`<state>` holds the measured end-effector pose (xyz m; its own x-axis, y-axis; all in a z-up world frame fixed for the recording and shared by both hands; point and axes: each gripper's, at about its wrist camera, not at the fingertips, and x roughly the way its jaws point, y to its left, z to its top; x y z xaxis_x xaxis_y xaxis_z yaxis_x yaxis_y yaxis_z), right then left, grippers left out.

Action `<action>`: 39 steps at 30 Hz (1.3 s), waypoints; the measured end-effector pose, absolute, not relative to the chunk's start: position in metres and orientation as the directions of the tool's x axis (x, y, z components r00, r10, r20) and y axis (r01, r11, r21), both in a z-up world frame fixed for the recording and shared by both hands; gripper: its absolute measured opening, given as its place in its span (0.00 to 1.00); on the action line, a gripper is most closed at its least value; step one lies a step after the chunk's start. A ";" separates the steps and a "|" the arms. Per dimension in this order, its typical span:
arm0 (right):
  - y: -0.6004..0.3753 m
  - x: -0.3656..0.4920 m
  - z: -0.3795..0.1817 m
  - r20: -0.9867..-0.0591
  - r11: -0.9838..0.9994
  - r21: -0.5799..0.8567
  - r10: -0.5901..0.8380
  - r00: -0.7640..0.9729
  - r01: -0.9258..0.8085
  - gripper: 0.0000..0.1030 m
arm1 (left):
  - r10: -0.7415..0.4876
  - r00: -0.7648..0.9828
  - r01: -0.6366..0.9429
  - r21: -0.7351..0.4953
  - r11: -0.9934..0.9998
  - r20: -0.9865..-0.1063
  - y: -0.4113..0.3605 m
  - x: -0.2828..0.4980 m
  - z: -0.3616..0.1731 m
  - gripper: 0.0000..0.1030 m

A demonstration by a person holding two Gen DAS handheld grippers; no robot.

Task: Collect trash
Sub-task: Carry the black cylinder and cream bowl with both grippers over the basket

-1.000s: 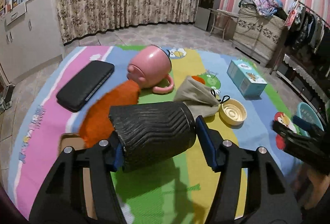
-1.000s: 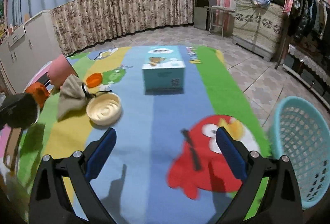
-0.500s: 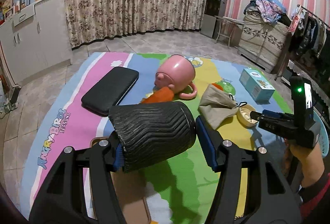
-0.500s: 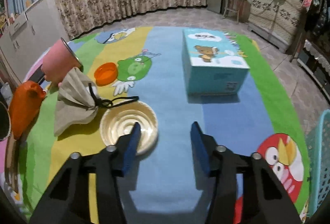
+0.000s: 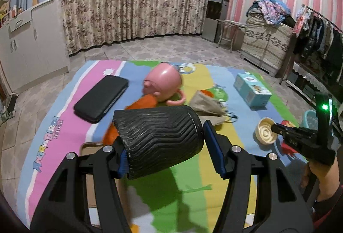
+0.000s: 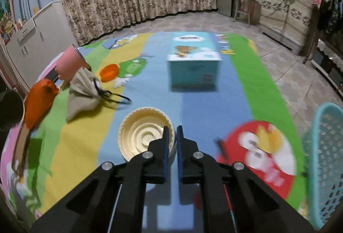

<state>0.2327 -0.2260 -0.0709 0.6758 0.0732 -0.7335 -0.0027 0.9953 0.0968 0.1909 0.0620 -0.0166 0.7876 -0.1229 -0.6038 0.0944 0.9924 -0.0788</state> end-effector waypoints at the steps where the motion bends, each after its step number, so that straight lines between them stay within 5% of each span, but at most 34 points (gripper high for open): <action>1: -0.232 0.228 -0.070 -0.731 0.995 0.097 0.068 0.679 0.004 0.07 | -0.129 0.788 0.103 -0.078 0.992 -0.602 0.056 0.189 -0.016 0.57; 17: -0.389 0.127 -0.029 -0.642 0.959 0.148 -0.093 0.761 0.242 0.07 | -0.269 0.779 0.283 -0.064 0.957 -0.567 -0.087 0.168 -0.004 0.57; 39: -0.524 0.092 -0.059 -0.627 0.868 0.183 -0.259 0.735 0.462 0.07 | -0.500 0.667 0.553 -0.084 0.829 -0.552 -0.320 0.166 -0.033 0.57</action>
